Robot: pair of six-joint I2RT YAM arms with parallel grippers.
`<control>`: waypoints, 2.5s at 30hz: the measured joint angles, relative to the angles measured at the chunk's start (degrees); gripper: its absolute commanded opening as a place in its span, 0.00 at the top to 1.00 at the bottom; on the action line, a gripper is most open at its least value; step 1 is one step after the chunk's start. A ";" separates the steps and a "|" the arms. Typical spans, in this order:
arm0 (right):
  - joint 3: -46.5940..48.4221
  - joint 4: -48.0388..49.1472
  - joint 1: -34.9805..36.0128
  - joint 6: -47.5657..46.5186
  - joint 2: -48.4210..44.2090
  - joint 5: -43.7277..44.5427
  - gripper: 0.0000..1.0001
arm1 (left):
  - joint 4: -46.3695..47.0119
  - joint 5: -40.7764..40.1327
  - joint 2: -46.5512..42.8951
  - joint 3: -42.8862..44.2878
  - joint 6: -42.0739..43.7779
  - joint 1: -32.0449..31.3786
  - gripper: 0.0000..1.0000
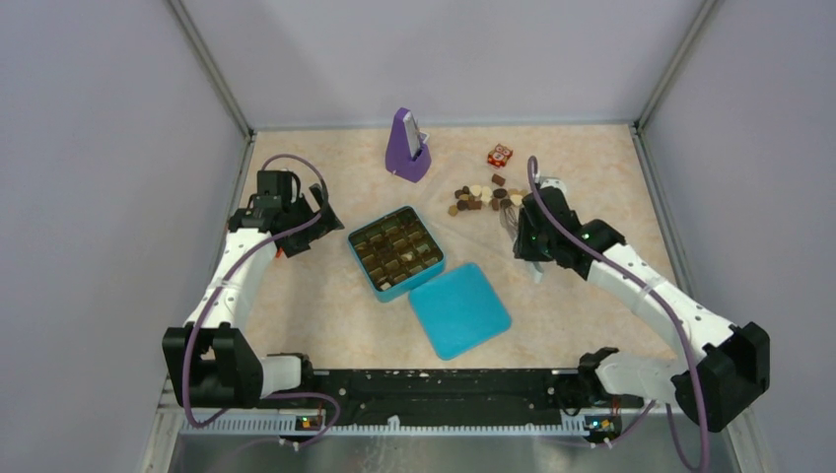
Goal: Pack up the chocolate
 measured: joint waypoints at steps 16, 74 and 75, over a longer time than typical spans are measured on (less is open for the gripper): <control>-0.83 4.59 0.00 -3.32 12.57 0.04 0.62 | 0.02 -0.07 0.02 0.00 0.00 0.00 0.01; 22.67 3.63 23.85 -5.40 19.34 -12.26 1.00 | 0.13 1.38 0.20 0.66 1.03 1.73 0.01; 22.91 3.65 24.63 -5.40 20.76 -12.68 1.00 | 0.15 1.22 0.17 0.72 1.05 1.73 0.01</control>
